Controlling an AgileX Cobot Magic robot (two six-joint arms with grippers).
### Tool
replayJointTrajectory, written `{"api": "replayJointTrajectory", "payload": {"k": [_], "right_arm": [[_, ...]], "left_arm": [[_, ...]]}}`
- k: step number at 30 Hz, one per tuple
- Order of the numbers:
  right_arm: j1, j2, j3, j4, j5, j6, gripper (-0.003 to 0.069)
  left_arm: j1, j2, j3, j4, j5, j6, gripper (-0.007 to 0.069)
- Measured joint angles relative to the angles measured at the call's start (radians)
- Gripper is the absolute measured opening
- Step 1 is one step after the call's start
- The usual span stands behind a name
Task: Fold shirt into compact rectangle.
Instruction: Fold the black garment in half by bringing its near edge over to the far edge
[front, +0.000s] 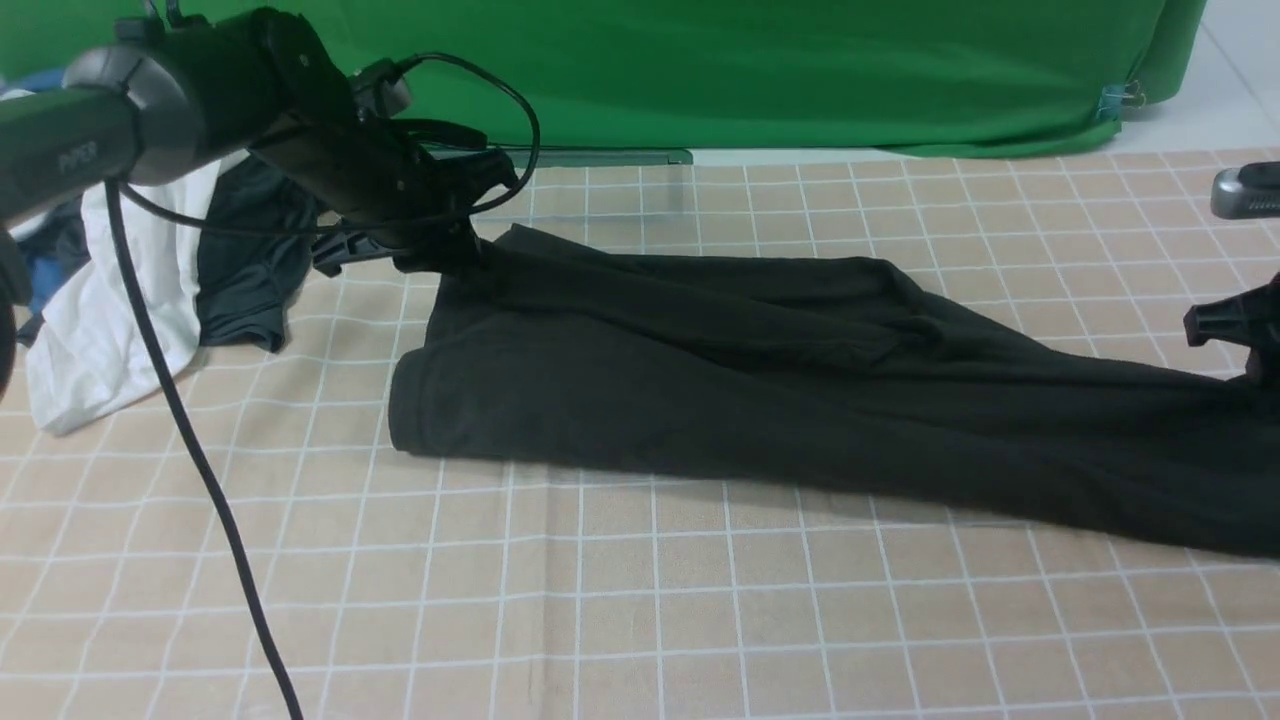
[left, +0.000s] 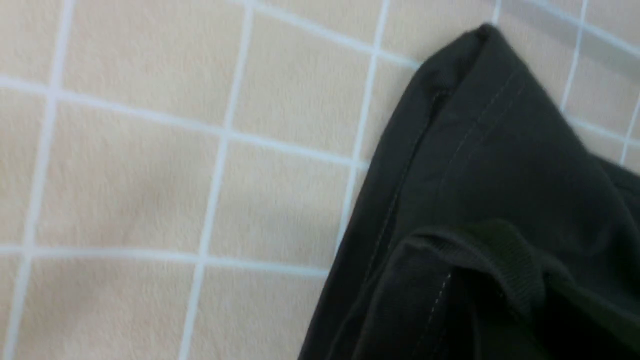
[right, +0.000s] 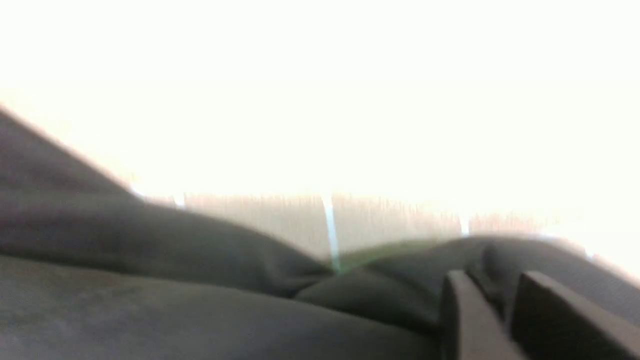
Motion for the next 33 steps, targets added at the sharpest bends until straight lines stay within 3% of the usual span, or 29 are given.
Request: {"api": "replayJointTrajectory", "payload": {"k": [4,5,7,10,14,19,28,33], "right_arm": [[0.003,0.0,0.0,0.001,0.005,-0.004,0.0326],[0.012,-0.001,-0.001,0.001,0.013,-0.026,0.0379],[0.024,-0.005,-0.002,0.002,0.019,-0.055,0.0417],[0.086,-0.03,-0.048,0.025,0.071,-0.109,0.0475],[0.182,-0.05,-0.142,0.089,0.169,-0.18,0.0492],[0.329,-0.028,-0.196,0.134,0.185,-0.242,0.0495],[0.443,0.088,-0.207,0.142,0.076,-0.204,0.0476],[0.452,0.15,-0.237,0.141,0.034,-0.17,0.0357]], "left_arm": [[0.001,0.0,-0.001,0.0,-0.032,0.007,0.0047],[0.001,0.0,-0.001,0.001,-0.037,0.011,0.0083],[0.001,0.0,-0.002,0.004,-0.04,0.011,0.0127],[0.009,0.006,-0.035,0.011,-0.022,0.012,0.0283],[0.027,0.009,-0.145,0.029,0.077,0.029,0.0458],[0.034,0.006,-0.289,0.046,0.247,0.078,0.0592],[0.034,0.006,-0.317,0.045,0.296,0.084,0.0593],[0.034,0.006,-0.317,0.046,0.301,0.086,0.0552]]}}
